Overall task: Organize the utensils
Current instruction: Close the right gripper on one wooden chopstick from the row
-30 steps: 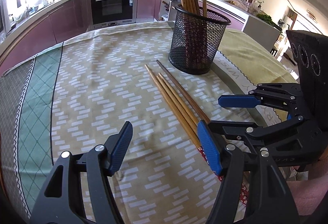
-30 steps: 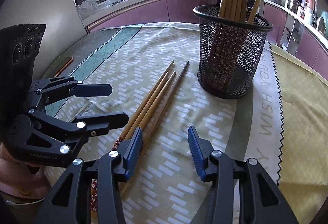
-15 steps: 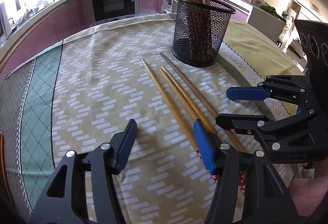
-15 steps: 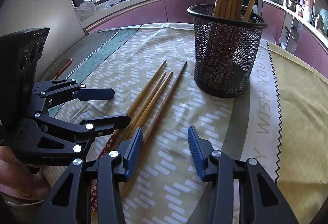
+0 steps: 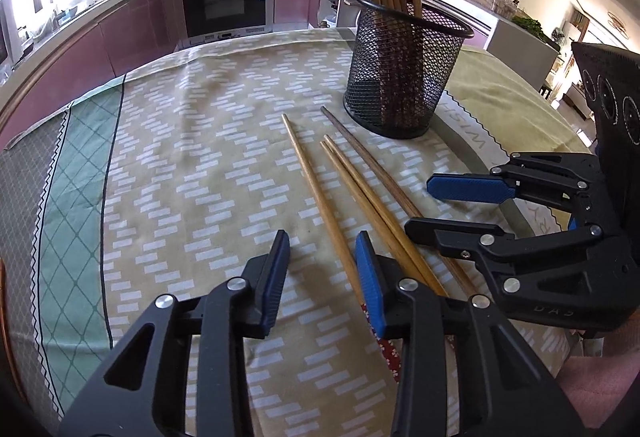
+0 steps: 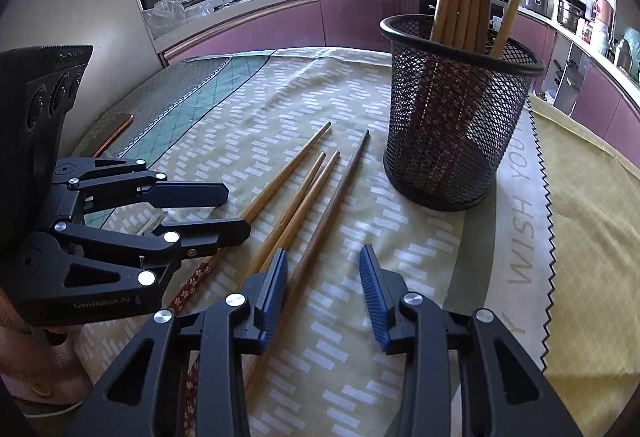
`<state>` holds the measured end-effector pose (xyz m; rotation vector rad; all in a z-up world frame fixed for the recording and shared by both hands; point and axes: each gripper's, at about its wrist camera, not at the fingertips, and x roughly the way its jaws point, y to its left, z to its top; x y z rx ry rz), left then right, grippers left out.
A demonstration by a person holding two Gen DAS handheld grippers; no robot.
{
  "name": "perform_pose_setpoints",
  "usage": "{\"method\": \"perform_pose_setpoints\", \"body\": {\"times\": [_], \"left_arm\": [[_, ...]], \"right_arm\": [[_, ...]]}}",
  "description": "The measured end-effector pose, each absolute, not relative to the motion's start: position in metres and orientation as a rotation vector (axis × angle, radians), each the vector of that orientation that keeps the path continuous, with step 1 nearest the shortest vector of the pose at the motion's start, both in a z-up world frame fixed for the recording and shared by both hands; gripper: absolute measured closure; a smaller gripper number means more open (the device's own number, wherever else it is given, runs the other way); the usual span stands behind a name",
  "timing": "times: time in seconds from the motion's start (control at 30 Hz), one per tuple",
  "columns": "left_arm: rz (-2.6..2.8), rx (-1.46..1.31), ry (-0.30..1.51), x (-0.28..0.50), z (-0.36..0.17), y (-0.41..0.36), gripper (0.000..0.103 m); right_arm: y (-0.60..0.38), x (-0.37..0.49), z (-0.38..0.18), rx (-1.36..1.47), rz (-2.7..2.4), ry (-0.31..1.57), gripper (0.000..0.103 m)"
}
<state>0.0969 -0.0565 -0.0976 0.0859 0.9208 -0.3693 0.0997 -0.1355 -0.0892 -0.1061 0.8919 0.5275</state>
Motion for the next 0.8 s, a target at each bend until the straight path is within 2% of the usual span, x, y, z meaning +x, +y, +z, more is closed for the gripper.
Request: {"method": "perform_pose_setpoints", "body": {"times": [0.07, 0.2, 0.23, 0.27, 0.4, 0.8], "left_arm": [[-0.364, 0.076, 0.923, 0.1, -0.097, -0.056, 0.074], [-0.347, 0.041, 0.927, 0.102, -0.097, -0.054, 0.083], [-0.342, 0.03, 0.928, 0.103, -0.097, -0.052, 0.088], [-0.338, 0.02, 0.93, 0.103, -0.098, -0.051, 0.091], [-0.324, -0.018, 0.933, 0.102, -0.098, -0.045, 0.095], [-0.384, -0.034, 0.925, 0.088, -0.092, -0.047, 0.095]], "right_arm": [[-0.134, 0.103, -0.089, -0.102, 0.524, 0.893, 0.074], [-0.142, 0.111, -0.09, -0.023, 0.53, 0.908, 0.089], [-0.145, 0.112, -0.091, 0.003, 0.535, 0.912, 0.093], [-0.148, 0.114, -0.092, 0.031, 0.542, 0.917, 0.093], [-0.154, 0.114, -0.093, 0.087, 0.545, 0.92, 0.094], [-0.165, 0.102, -0.079, 0.127, 0.609, 0.875, 0.097]]}}
